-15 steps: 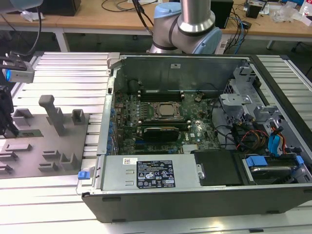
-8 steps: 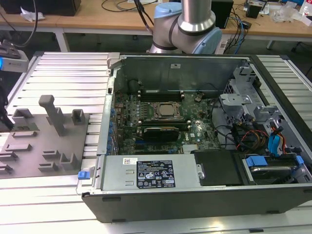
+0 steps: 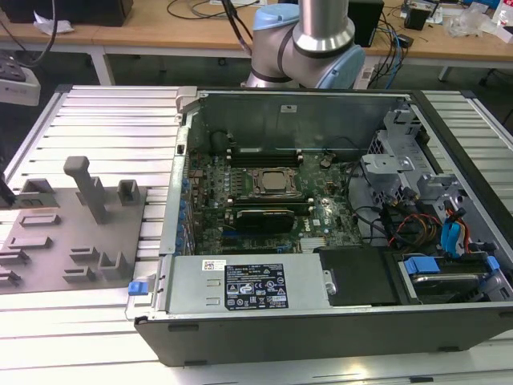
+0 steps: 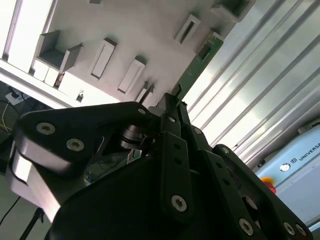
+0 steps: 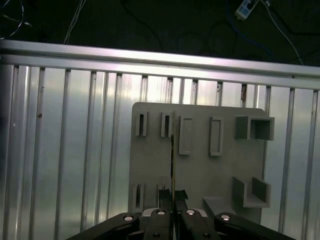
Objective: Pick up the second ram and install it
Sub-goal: 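Pick up the second ram and move it above second insertion slot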
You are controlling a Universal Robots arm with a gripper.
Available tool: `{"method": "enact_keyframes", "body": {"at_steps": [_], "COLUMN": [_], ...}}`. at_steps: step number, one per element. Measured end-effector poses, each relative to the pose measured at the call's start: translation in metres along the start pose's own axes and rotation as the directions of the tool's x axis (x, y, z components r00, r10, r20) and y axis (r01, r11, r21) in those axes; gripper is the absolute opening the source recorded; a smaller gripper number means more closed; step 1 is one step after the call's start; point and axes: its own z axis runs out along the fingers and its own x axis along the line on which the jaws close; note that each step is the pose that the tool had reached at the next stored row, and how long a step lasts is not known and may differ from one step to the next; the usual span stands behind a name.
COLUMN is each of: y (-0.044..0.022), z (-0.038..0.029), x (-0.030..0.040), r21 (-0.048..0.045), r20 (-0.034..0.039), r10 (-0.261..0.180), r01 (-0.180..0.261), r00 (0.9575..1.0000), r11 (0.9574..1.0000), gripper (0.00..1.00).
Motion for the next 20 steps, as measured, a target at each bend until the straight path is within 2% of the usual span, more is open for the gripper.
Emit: {"method": "enact_keyframes", "body": {"at_steps": [10, 12, 14, 20], "y": [0.0001, 0.0002, 0.0002, 0.0003], "z": [-0.019, -0.0234, -0.0306, -0.0416], "x": [-0.0004, -0.0005, -0.0006, -0.001], "r21": [-0.0001, 0.0, 0.0, 0.0], "r20": [0.0, 0.0, 0.0, 0.0], "r10": [0.0, 0.0, 0.0, 0.0], "r01": [0.0, 0.0, 0.0, 0.0], "r00": [1.0, 1.0, 1.0, 1.0], "r11": [1.0, 1.0, 1.0, 1.0], "gripper": [0.14, 0.14, 0.14, 0.14]}}
